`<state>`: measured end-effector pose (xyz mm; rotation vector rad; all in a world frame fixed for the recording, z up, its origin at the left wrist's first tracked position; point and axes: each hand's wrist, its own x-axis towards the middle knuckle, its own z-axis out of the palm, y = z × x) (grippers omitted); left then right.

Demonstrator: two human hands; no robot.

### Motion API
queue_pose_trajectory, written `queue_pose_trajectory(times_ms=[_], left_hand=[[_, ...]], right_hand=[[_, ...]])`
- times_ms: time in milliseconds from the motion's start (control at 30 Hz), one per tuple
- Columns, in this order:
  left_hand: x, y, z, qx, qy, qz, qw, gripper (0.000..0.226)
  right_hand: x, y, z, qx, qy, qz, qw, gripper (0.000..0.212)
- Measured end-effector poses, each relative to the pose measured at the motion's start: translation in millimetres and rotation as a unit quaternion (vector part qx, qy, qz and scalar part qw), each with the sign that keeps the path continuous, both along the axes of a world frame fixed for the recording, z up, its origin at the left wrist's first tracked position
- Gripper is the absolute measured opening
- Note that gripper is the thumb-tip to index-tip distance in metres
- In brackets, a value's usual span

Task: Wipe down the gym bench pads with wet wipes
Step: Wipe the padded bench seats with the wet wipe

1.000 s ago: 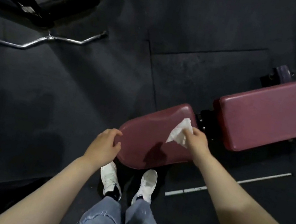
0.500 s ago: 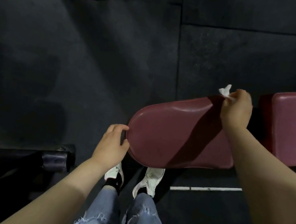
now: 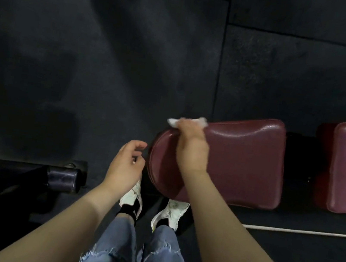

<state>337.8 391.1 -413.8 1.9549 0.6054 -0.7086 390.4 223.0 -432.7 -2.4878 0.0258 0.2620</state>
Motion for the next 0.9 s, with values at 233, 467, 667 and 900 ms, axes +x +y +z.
queue_pose_trajectory(times_ms=[233, 467, 667, 900], left_hand=[[-10, -11, 1, -0.020, 0.004, -0.013, 1.000, 0.037], [-20, -12, 2, -0.032, 0.012, -0.043, 0.998, 0.051], [-20, -10, 11, -0.078, 0.035, 0.030, 0.996, 0.048], [-27, 9, -3, -0.077, 0.103, 0.062, 0.990, 0.040]], right_hand=[[20, -56, -13, -0.010, -0.016, 0.392, 0.920, 0.040], [24, -216, 7, -0.193, -0.023, 0.039, 0.980, 0.046], [1, -99, 5, -0.104, -0.014, -0.198, 0.975, 0.042], [-41, 28, -13, -0.004, -0.018, 0.361, 0.932, 0.032]])
